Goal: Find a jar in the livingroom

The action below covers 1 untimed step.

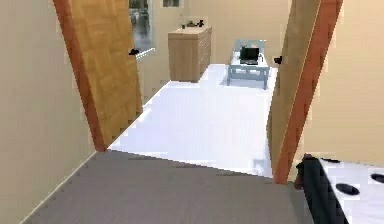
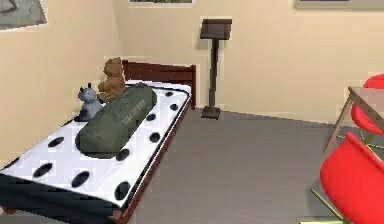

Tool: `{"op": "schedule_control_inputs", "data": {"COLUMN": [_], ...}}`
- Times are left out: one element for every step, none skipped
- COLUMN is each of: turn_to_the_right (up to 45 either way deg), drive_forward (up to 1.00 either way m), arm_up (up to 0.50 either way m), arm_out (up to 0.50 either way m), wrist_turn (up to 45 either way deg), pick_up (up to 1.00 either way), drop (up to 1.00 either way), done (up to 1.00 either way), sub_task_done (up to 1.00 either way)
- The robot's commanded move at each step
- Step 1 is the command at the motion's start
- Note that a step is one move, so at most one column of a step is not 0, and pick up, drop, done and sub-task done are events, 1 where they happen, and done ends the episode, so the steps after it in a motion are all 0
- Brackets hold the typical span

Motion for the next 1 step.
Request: {"op": "schedule_control_inputs", "data": {"turn_to_the_right": [9.0], "drive_forward": [0.00], "arm_up": [0.00], "arm_out": [0.00], "wrist_turn": [0.0], "pick_up": [0.00], "drop": [0.00], "done": [0.00], "sub_task_done": [0.00]}}
